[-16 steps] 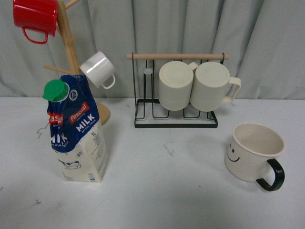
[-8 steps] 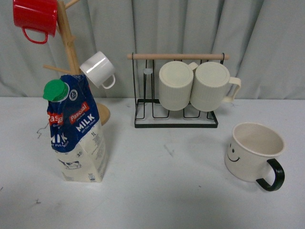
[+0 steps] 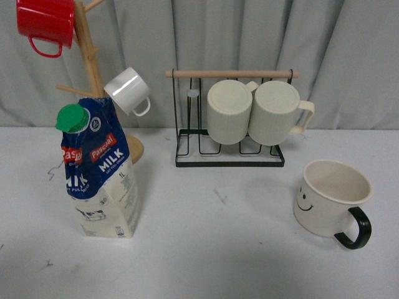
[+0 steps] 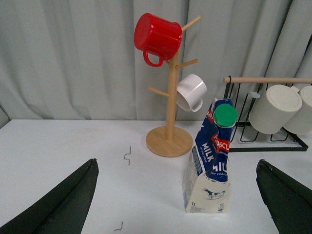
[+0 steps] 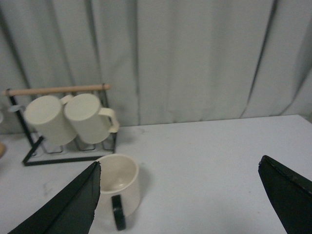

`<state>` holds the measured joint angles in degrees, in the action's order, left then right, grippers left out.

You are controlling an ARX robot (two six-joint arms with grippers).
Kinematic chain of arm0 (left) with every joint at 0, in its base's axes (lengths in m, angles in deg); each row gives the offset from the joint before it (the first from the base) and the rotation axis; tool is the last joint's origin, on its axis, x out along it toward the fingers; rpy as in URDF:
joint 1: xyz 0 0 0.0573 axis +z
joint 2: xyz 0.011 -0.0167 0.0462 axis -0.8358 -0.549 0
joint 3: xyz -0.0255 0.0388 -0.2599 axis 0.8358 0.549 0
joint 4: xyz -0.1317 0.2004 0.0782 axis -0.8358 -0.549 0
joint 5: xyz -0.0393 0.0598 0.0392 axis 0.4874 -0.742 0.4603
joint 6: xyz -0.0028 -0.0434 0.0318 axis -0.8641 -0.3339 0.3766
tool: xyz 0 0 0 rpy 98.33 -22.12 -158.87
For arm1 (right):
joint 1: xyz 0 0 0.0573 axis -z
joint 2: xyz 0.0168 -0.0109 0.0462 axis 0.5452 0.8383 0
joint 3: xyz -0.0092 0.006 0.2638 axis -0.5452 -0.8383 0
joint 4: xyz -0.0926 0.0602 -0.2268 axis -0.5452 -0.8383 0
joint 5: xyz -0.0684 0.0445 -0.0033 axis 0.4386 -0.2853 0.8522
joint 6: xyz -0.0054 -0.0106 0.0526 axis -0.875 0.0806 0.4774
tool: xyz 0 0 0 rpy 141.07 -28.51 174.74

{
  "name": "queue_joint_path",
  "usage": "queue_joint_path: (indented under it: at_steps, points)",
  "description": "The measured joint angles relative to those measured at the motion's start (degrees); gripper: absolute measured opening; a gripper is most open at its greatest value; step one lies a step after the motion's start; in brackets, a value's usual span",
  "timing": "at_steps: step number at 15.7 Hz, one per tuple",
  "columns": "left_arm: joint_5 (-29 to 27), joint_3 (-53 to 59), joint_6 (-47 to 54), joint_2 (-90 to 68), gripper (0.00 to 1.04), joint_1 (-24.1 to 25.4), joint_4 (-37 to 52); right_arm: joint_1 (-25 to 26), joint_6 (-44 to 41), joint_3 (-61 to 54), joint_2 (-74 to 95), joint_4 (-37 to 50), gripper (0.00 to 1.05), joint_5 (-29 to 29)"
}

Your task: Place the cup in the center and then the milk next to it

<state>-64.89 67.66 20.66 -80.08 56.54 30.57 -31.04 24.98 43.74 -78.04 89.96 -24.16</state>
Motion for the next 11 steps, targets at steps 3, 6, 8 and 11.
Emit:
queue_joint_path:
  at_steps: [3, 6, 8, 11]
  points:
    - [-0.02, 0.0, 0.0, 0.0, 0.98, 0.0, 0.0, 1.01, 2.51, 9.25, 30.21, 23.37, 0.98, 0.74]
    - [-0.02, 0.0, 0.0, 0.0, 0.98, 0.0, 0.0, -2.32, 11.39, 29.88, 61.26, 18.64, 0.98, 3.02]
    - [-0.02, 0.0, 0.0, 0.0, 0.98, 0.0, 0.0, -5.44, 15.28, 44.15, 78.29, 5.88, 0.98, 3.3]
    - [-0.02, 0.0, 0.0, 0.0, 0.98, 0.0, 0.0, -8.35, 16.37, 55.41, 92.19, -7.15, 0.98, 3.98]
